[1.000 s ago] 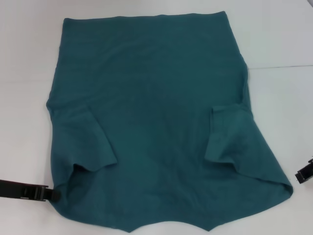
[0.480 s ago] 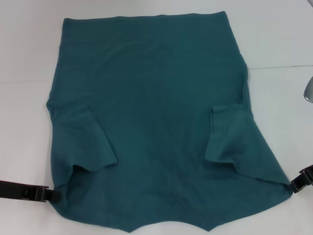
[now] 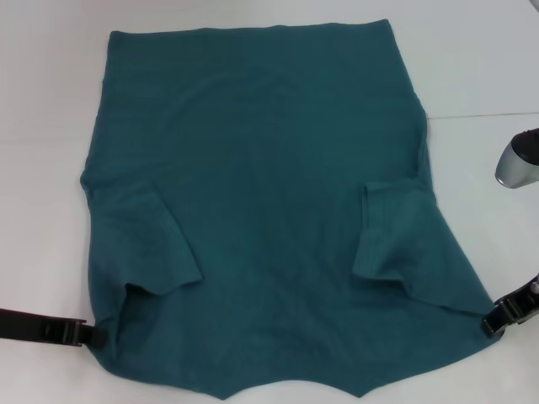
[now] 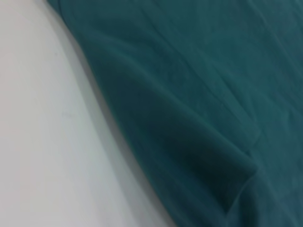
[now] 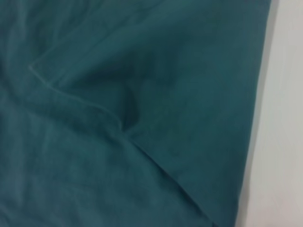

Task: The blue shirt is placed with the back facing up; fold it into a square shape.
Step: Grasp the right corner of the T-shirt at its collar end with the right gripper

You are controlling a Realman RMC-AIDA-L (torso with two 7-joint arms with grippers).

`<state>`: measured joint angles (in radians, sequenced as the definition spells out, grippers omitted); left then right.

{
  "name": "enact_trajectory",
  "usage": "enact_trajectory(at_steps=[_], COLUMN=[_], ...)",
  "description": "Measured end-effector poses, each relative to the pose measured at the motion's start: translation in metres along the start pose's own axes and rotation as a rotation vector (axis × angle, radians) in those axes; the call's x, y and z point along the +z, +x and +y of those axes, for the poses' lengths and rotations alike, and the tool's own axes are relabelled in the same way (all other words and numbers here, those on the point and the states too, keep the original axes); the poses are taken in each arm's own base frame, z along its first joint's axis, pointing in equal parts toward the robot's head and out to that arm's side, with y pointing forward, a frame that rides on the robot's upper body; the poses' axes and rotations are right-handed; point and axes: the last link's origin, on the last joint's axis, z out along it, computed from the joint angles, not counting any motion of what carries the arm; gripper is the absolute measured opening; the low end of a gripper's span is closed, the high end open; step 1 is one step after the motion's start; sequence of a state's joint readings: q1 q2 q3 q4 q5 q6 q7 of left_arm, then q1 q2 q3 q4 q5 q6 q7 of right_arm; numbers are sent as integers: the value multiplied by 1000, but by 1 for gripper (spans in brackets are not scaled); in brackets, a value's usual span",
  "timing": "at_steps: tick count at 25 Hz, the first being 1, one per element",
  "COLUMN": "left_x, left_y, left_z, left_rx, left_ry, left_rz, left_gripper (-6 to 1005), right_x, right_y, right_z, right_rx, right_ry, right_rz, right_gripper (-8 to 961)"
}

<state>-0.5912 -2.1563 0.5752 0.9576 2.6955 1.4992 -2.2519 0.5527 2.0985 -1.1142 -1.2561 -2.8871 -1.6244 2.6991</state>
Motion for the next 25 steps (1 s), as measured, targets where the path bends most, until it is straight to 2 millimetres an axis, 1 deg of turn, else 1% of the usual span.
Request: enact_trajectory(at_steps=[13, 19, 25], left_x=[0, 0, 0], left_y=[3, 2, 2], left_z=[1, 1, 1], left_rx=[5, 3, 2], left_ry=[1, 0, -1], left_rz=[0, -2, -2], left_gripper=[56, 57, 58], right_x=[2, 9, 12], right_y=[-4, -8, -10], right_z=[2, 7, 9], right_rx=[-9, -27, -30], right_ry=[1, -4, -1], right_rz=[-9, 9, 13], right_gripper=[538, 536, 535])
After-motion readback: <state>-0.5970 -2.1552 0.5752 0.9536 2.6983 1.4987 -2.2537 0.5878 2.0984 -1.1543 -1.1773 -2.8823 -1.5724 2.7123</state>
